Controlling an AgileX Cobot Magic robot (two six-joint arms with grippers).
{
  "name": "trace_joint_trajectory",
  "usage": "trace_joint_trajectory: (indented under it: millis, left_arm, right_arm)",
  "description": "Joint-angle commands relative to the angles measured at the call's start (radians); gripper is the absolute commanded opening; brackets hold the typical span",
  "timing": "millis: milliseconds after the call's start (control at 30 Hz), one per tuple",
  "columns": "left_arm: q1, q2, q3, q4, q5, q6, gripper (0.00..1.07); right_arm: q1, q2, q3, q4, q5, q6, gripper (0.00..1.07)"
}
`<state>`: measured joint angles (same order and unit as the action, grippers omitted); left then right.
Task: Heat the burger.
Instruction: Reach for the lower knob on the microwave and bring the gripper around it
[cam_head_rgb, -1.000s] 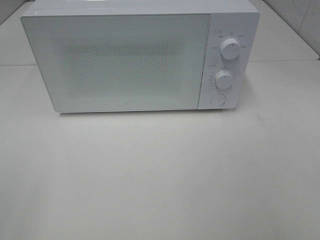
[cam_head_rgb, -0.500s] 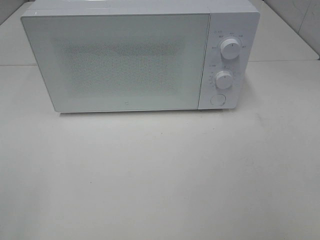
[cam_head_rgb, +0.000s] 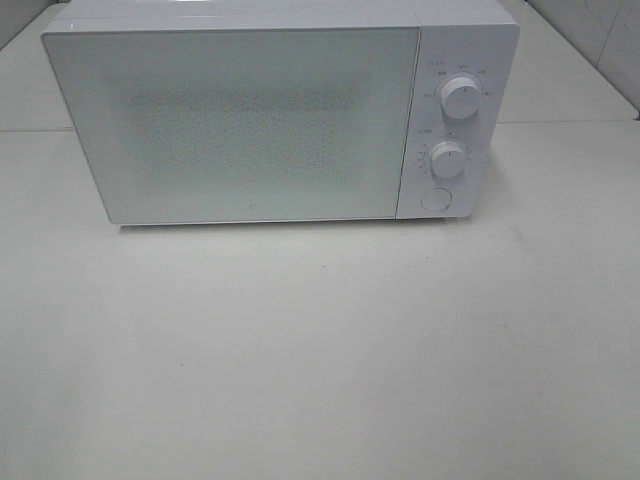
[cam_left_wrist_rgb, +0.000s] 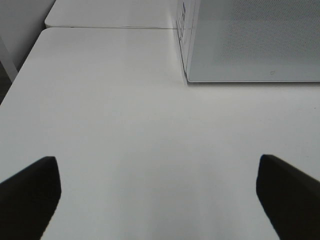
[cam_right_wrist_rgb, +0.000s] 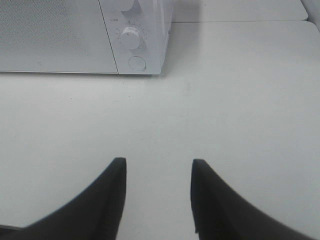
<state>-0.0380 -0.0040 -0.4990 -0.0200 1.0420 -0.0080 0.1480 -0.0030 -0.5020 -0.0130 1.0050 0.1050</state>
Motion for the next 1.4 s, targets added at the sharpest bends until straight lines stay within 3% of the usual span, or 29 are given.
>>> trace_joint_trajectory:
  millis: [33, 100, 167, 200, 233, 267, 300, 367, 433, 600, 1167, 1400]
  left_arm:
    - [0.006, -0.028, 0.002, -0.008, -0.005, -0.001, 1.03]
    - [0.006, -0.028, 0.002, -0.008, -0.005, -0.001, 1.03]
    - [0.006, -0.028, 0.002, -0.008, -0.005, -0.001, 1.03]
    - [0.006, -0.028, 0.002, -0.008, -0.005, -0.001, 1.03]
    - [0.006, -0.028, 0.002, -0.008, -0.005, -0.001, 1.03]
    - [0.006, -0.028, 0.002, -0.008, -0.005, -0.001, 1.03]
    - [0.006, -0.028, 0.002, -0.008, -0.005, -0.001, 1.03]
    - [0.006, -0.028, 0.002, -0.008, -0.005, 0.000, 1.03]
    - [0.006, -0.028, 0.002, -0.008, -0.005, 0.000, 1.03]
    - [0.006, -0.028, 0.002, -0.008, -0.005, 0.000, 1.03]
    - [0.006, -0.028, 0.002, -0.008, -0.005, 0.000, 1.03]
    - [0.006, -0.028, 0.002, -0.008, -0.005, 0.000, 1.03]
  right_arm:
    - [-0.006, -0.023, 0.002, 0.006, -0.006, 0.004, 0.41]
    - [-0.006, -0.022, 0.002, 0.006, -0.006, 0.004, 0.43]
    - [-0.006, -0.017, -0.005, 0.013, -0.016, 0.004, 0.54]
    - [-0.006, -0.017, -0.005, 0.013, -0.016, 0.004, 0.54]
    - [-0.006, -0.017, -0.015, 0.013, -0.033, 0.004, 0.70]
    - [-0.006, -0.017, -0.019, 0.007, -0.046, 0.004, 0.77]
    - [-0.006, -0.017, -0.019, 0.007, -0.046, 0.004, 0.77]
    - [-0.006, -0.017, -0.024, 0.005, -0.087, 0.004, 0.97]
    - [-0.006, -0.004, -0.024, 0.001, -0.102, 0.004, 1.01]
    - [-0.006, 0.069, -0.024, -0.014, -0.136, 0.004, 1.00]
    - [-0.006, 0.544, -0.020, -0.041, -0.509, 0.004, 0.94]
    - [-0.006, 0.717, -0.020, -0.041, -0.657, 0.004, 0.80]
